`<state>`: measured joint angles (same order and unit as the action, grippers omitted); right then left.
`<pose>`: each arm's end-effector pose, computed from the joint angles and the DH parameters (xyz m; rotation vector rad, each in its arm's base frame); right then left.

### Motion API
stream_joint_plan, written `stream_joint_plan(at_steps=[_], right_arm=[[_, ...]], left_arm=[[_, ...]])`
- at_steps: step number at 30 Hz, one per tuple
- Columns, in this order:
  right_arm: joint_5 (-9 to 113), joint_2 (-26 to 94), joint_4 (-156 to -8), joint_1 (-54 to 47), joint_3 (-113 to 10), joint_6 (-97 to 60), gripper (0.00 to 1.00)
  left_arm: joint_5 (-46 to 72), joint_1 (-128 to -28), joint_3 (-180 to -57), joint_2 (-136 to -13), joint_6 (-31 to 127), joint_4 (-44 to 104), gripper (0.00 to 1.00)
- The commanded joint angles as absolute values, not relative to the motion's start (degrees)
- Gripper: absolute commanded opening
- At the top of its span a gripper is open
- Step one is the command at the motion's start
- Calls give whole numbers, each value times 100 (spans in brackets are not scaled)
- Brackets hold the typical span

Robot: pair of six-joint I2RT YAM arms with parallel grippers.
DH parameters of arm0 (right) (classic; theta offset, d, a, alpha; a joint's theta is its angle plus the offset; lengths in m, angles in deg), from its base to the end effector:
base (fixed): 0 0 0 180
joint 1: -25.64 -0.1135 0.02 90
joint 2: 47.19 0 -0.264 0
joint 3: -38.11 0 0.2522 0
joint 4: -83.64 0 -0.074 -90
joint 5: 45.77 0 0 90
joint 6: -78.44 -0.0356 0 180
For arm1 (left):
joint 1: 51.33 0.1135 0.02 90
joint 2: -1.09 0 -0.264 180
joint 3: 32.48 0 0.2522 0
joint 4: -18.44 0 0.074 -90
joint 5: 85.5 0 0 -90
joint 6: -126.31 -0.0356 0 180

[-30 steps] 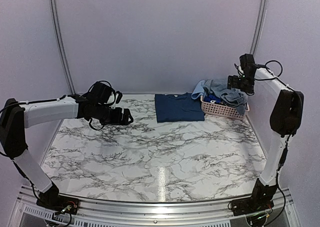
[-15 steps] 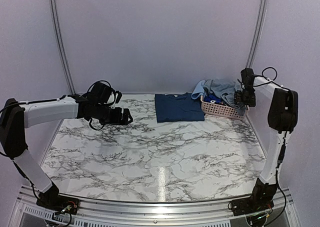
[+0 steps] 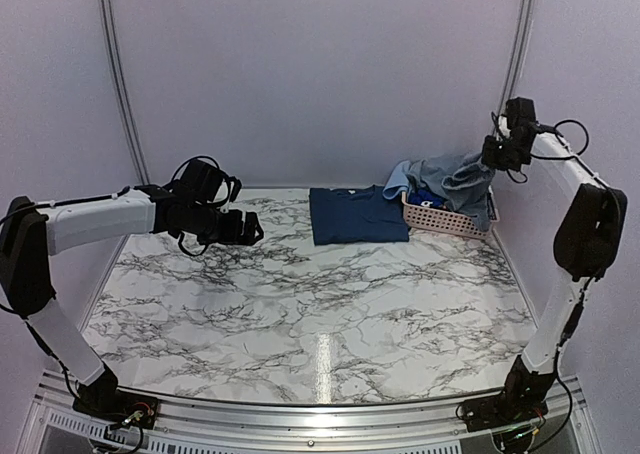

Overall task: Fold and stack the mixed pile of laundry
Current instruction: Pick up the crumpled skirt from the center of the board, then place the crumpled skirt at the center of the board.

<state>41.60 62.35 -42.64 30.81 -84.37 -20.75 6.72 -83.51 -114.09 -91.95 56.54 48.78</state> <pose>0.4351 -0.0410 0.3472 0.3090 2.2607 -0.0157 0.3064 -0.1945 0.2542 0.2653 2.3390 -0.5062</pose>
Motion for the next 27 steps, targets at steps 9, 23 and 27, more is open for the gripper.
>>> stream_joint_plan(at_steps=[9, 23, 27], right_arm=[[6884, 5615, -5103, 1881, -10882, -2245, 0], [8264, 5080, -7081, -48, -10875, -4188, 0], [8458, 4393, -6447, 300, -8987, -3687, 2]], left_arm=[[633, -8219, -11751, -9054, 5919, 4920, 99], [582, -8041, -11533, -8768, 6095, 4824, 99], [525, -7967, -11342, -8584, 6127, 4817, 99]])
